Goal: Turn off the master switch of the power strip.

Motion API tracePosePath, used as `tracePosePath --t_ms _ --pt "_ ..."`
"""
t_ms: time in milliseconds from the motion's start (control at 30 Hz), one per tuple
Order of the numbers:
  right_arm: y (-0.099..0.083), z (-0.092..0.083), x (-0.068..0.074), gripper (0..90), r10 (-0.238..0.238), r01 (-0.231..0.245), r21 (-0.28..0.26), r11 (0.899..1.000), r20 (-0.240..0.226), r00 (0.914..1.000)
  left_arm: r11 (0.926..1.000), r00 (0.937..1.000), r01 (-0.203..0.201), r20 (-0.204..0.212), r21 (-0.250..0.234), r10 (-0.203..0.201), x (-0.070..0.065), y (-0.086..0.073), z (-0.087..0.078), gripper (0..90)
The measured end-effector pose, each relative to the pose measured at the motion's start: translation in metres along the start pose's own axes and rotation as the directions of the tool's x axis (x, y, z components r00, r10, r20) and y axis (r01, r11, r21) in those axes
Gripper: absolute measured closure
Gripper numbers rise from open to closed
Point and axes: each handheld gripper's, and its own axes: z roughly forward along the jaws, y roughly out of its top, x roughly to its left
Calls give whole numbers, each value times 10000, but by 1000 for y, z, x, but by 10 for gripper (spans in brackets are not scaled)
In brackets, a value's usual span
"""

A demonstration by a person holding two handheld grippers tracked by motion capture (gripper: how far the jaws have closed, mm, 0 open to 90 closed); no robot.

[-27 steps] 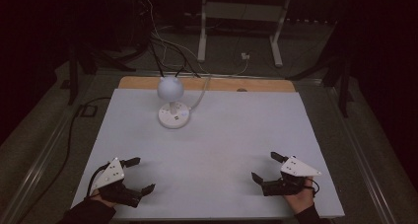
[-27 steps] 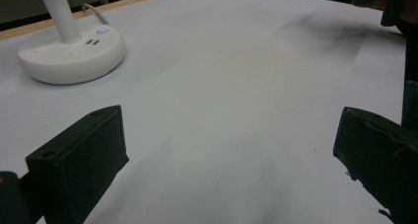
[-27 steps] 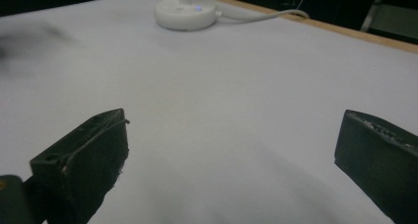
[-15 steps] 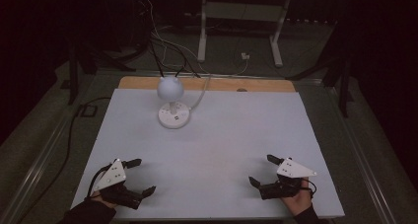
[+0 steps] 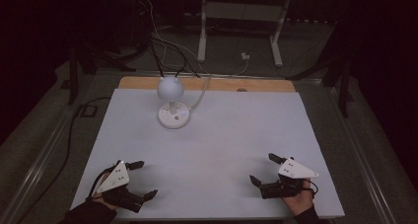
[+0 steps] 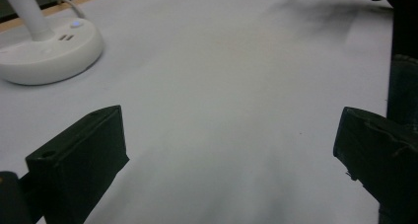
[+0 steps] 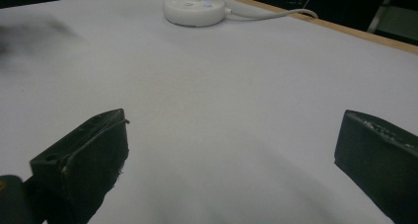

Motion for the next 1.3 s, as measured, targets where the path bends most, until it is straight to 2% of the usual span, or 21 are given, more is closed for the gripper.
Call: tracePosePath --t_ms 133,267,500,600,833,967,1100,1300 --pt "0 -2 -1 0 80 -80 -147 9999 30 10000 9998 9996 -56 293 193 50 -2 1 2 2" --pt "1 -2 0 0 57 -55 -213 9998 82 10000 9998 9995 -80 317 191 74 -3 2 2 2" --pt "2 -3 0 0 60 -56 -316 9995 129 9999 9993 9981 99 611 348 -121 -5 6 2 3" --pt "2 -3 2 0 -82 88 -287 9995 208 9997 9994 9971 163 737 301 -185 -6 9 2 2" --pt "3 -4 2 0 45 -39 -391 9992 146 9999 9997 9957 130 919 195 -147 -8 17 0 3" --pt "3 -5 2 0 85 -78 -441 9990 153 9998 10000 9965 -59 830 57 54 -7 22 -1 2" --pt "2 -4 3 0 77 -71 -413 9991 125 9999 9998 9969 -171 767 113 162 -6 26 1 2" --pt "2 -4 4 0 49 -46 -369 9993 86 10000 9999 9974 -109 719 10 108 -3 32 3 3"
